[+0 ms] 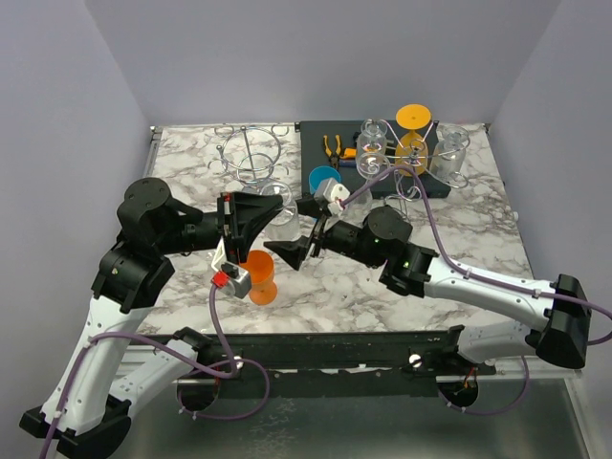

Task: Place the wine glass upside down on the wine glass rack
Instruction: Turn the wine glass upside down at the wine rack.

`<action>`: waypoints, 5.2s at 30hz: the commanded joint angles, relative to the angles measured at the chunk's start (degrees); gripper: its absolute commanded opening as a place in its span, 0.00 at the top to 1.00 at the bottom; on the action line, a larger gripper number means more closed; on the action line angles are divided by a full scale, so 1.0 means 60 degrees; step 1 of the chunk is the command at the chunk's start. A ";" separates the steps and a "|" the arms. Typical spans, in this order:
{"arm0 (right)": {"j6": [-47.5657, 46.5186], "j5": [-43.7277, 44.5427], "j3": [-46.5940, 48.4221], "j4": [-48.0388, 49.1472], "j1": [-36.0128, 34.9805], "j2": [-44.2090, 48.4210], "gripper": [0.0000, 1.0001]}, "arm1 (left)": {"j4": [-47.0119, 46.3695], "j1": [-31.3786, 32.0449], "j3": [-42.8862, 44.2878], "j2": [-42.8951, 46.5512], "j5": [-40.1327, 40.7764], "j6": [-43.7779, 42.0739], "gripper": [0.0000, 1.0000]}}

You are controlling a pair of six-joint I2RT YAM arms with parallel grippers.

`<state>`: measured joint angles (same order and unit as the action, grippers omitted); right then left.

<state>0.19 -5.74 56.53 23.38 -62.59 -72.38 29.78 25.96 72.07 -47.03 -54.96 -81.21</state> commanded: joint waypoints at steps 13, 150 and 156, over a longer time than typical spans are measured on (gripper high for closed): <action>0.0320 -0.0383 -0.0338 0.2180 -0.0057 -0.0163 0.24 | -0.0681 0.0010 0.0011 0.0143 -0.0570 -0.0459 1.00; 0.0102 0.5286 -0.2993 -0.4923 0.3846 0.7049 0.99 | -0.3497 0.0012 -0.0943 0.0321 0.3885 0.8995 0.01; -0.0214 0.5777 -0.3293 -0.4036 0.3849 0.6664 0.99 | -0.3498 0.0010 -0.1034 0.0392 0.3858 0.8929 0.01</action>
<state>1.54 25.43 37.10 -10.20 -39.46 -31.42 9.15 26.22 66.87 -45.54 -30.57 -27.11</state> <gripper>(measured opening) 0.706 0.987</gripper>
